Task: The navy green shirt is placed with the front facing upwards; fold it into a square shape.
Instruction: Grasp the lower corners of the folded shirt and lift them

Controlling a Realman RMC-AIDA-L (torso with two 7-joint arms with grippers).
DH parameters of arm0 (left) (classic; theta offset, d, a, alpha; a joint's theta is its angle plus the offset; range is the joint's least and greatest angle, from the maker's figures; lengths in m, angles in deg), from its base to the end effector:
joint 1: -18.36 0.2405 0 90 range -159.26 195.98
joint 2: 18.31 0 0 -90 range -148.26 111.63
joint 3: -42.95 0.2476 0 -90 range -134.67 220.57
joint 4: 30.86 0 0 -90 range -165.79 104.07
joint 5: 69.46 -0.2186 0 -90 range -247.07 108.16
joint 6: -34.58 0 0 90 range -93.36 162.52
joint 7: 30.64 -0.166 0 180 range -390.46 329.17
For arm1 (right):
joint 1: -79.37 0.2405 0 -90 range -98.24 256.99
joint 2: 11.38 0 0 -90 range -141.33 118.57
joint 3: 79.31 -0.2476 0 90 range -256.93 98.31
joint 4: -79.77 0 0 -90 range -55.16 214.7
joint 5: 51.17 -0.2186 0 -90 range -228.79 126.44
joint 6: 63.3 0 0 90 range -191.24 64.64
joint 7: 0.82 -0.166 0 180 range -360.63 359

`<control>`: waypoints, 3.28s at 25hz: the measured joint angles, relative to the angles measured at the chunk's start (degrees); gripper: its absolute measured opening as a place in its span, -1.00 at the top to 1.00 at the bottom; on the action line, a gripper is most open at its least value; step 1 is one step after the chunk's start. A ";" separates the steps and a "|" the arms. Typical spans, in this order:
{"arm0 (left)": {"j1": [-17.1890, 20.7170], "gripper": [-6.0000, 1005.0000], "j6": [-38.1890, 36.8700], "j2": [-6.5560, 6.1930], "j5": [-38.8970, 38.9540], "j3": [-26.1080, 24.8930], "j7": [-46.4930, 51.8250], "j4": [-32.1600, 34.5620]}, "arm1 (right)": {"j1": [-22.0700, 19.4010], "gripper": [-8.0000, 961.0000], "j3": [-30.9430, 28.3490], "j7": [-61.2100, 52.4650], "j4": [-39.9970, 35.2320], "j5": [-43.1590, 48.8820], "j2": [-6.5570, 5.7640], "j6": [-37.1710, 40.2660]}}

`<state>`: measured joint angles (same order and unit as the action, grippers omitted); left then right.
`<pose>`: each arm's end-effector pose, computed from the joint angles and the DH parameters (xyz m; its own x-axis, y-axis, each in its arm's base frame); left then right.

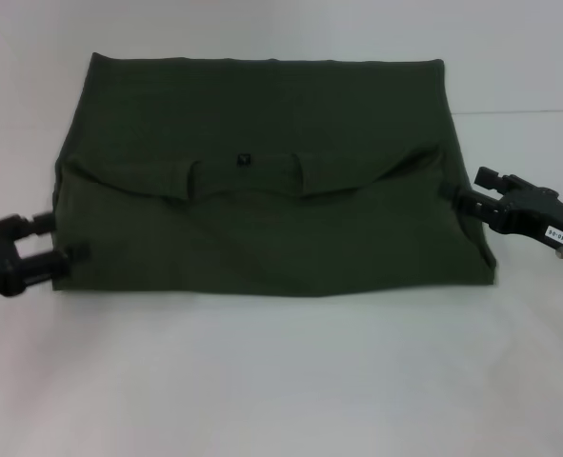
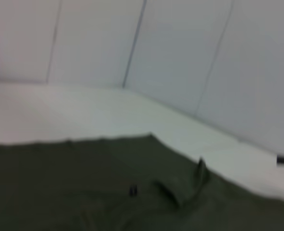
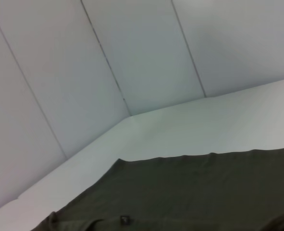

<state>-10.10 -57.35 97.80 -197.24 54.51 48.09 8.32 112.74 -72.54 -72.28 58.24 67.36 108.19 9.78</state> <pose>-0.3209 0.3328 0.0561 0.6961 0.3960 0.5989 0.6586 -0.6844 -0.3130 0.3069 0.3719 -0.0086 0.5192 -0.3809 -0.7650 -0.8035 -0.5225 -0.2852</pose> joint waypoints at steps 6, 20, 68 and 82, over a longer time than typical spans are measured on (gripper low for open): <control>-0.99 -0.49 10.02 0.67 -2.05 4.90 -0.02 -2.69 | -0.21 -0.74 0.50 0.04 0.12 -0.08 0.19 1.51; -0.17 -0.49 17.75 0.75 -2.71 5.17 5.45 -2.08 | -0.32 -0.73 0.52 0.10 1.38 0.11 0.32 2.23; -2.26 0.96 23.11 0.76 -5.79 9.01 9.51 -5.25 | -9.79 -0.74 0.94 -1.99 -5.68 0.29 -0.62 6.58; -2.27 0.97 23.62 0.96 -5.40 8.96 9.51 -5.21 | -7.55 -0.74 10.64 -3.51 -4.03 0.53 0.22 -2.88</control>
<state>-12.37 -33.73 98.76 -202.64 63.47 57.60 3.11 105.19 -61.90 -75.79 54.21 67.89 108.41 6.90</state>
